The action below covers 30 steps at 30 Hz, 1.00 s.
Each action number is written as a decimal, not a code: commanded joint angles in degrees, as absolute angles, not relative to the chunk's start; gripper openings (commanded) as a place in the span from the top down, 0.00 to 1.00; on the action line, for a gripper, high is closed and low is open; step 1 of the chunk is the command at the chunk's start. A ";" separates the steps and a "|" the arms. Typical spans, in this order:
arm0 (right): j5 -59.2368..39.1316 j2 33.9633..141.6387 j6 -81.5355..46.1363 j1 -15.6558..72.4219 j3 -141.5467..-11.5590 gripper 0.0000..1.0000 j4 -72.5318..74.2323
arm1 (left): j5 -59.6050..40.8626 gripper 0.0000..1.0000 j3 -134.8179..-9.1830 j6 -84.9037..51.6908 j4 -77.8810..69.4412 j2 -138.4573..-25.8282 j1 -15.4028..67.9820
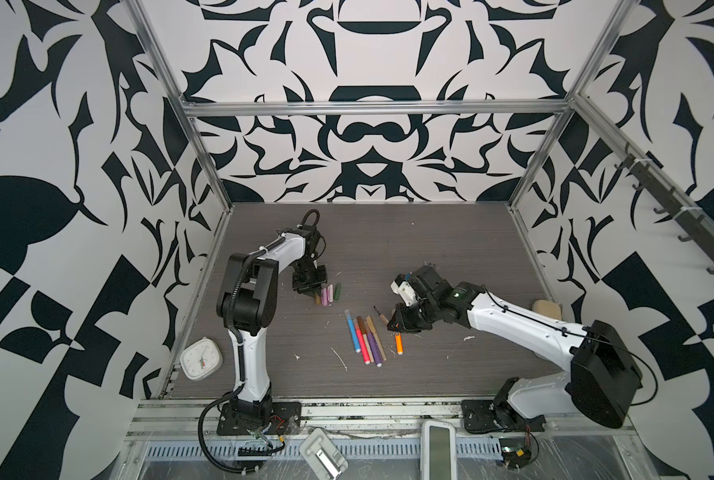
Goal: Open the pen caps
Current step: 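Lower the tan cap beside the pink caps and open the left gripper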
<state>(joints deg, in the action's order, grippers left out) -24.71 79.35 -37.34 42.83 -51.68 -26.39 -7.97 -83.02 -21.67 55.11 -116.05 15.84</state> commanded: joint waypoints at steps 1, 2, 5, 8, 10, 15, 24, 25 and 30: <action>-24.87 79.07 -36.34 42.61 -53.70 1.00 -27.31 | -8.50 0.93 -84.76 -22.42 56.95 -117.73 16.04; -24.88 79.05 -36.36 42.54 -53.75 1.00 -27.29 | -8.55 0.92 -85.01 -22.47 57.03 -117.84 16.01; -24.89 79.09 -36.36 42.58 -53.61 1.00 -27.24 | -8.45 0.86 -85.77 -22.56 57.39 -118.10 16.17; -24.90 79.02 -36.37 42.48 -53.53 1.00 -27.23 | -8.46 0.78 -86.52 -22.63 57.73 -118.17 16.21; -24.80 79.01 -36.42 42.45 -53.44 1.00 -27.24 | -8.39 0.75 -86.88 -22.60 57.91 -118.21 16.25; -24.88 78.97 -36.35 42.45 -53.36 1.00 -27.17 | -8.38 0.74 -87.28 -22.68 58.17 -118.08 16.30; -24.87 78.55 -36.43 42.43 -52.93 1.00 -27.20 | -8.43 0.74 -87.01 -22.85 58.29 -117.48 16.46; -24.79 78.41 -36.56 42.37 -52.91 1.00 -27.22 | -8.38 0.74 -86.93 -22.93 58.33 -117.51 16.48; -23.70 77.60 -35.83 41.98 -53.64 1.00 -28.54 | -8.52 0.74 -87.11 -23.30 58.38 -116.82 16.52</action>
<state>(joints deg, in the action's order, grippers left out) -24.60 79.31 -37.01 42.48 -51.68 -26.74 -8.12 -85.95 -22.70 55.40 -117.19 16.16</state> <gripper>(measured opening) 0.121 0.259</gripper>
